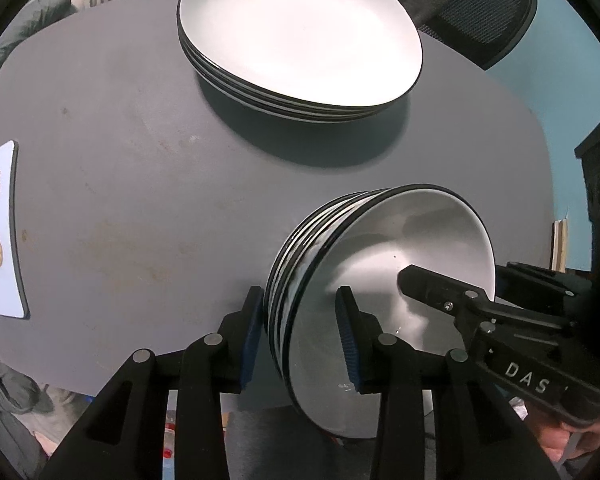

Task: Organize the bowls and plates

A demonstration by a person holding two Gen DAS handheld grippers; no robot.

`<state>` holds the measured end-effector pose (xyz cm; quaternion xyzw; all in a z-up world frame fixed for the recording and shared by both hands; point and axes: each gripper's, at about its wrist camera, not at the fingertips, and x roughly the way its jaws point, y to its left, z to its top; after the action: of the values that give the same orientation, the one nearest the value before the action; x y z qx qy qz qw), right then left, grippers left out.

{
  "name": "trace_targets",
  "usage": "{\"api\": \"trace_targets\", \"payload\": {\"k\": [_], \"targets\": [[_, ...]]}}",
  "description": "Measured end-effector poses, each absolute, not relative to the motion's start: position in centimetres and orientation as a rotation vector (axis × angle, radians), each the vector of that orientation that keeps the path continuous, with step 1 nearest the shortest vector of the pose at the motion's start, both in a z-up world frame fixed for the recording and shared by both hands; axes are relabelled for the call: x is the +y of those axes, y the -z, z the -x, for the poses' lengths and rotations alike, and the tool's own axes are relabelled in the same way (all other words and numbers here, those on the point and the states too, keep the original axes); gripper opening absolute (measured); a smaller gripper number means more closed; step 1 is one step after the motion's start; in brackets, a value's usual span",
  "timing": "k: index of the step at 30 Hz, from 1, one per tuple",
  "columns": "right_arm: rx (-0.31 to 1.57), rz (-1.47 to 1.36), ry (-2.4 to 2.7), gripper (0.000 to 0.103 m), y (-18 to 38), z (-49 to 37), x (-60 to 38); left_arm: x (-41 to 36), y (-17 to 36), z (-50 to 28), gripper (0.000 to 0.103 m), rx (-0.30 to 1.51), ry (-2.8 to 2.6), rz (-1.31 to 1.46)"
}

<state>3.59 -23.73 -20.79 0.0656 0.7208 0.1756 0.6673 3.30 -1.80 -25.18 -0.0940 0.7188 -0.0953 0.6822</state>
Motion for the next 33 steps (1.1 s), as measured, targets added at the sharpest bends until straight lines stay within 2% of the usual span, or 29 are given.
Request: {"api": "trace_targets", "payload": {"k": [8, 28, 30, 31, 33], "targets": [[1.634, -0.098, -0.415, 0.018, 20.6, -3.7, -23.2, -0.8, 25.0, -3.5, 0.024, 1.635, 0.18, 0.25], [1.634, -0.152, -0.389, 0.018, 20.7, -3.7, -23.8, -1.2, 25.4, -3.7, 0.023, 1.642, 0.2, 0.223], [1.632, -0.149, -0.389, 0.018, 20.6, -3.7, -23.8, -1.3, 25.5, -3.6, 0.027, 1.643, 0.205, 0.236], [1.635, -0.158, -0.385, 0.019, 20.7, -3.7, -23.9, -1.2, 25.7, -3.6, 0.034, 1.645, 0.214, 0.25], [1.64, -0.164, -0.385, 0.02, 20.8, -3.7, -23.8, -1.2, 26.3, -3.5, 0.041, 1.655, 0.229, 0.296]]}}
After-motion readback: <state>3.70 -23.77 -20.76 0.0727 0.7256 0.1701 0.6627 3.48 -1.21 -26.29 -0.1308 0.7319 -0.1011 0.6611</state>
